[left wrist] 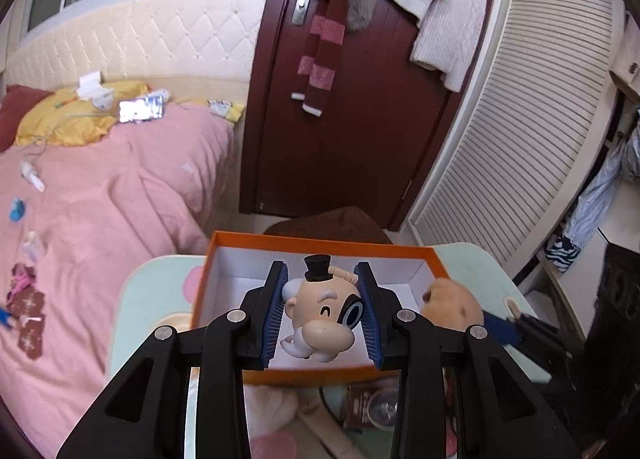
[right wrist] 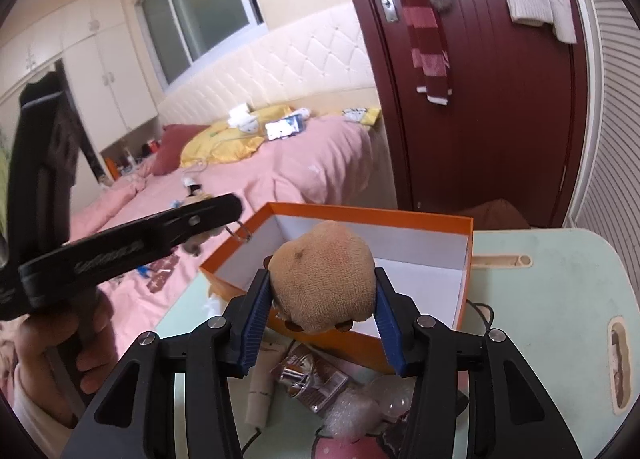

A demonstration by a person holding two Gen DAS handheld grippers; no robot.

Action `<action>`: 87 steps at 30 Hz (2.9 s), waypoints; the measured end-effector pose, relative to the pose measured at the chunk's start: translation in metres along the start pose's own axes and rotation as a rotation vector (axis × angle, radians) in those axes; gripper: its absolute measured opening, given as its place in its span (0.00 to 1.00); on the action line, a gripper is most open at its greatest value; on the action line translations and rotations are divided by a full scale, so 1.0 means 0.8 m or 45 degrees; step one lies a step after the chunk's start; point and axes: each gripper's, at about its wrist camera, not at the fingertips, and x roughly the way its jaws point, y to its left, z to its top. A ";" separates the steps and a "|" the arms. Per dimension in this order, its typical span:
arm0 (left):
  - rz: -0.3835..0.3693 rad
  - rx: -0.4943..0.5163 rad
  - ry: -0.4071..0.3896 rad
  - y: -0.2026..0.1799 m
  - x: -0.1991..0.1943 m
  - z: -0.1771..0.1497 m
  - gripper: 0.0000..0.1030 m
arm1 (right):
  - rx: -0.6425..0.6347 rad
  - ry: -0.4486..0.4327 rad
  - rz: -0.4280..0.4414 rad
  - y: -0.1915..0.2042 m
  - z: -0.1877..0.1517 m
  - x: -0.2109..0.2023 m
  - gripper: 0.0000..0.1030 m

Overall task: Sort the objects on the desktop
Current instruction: 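Lower the figure into the orange box with the left tool while the right tool drops the puff in, then withdraw both open tools from the box back over the table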

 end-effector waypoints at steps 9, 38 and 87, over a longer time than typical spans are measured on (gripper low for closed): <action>0.064 -0.087 0.214 0.019 0.071 -0.032 0.35 | 0.098 0.071 -0.003 -0.036 -0.014 0.024 0.47; 0.088 -0.007 0.215 -0.024 0.066 -0.065 0.57 | -0.043 0.034 -0.073 -0.046 -0.017 0.026 0.67; 0.246 0.022 0.253 -0.008 -0.079 -0.186 0.76 | -0.042 0.252 -0.146 -0.011 -0.088 -0.063 0.82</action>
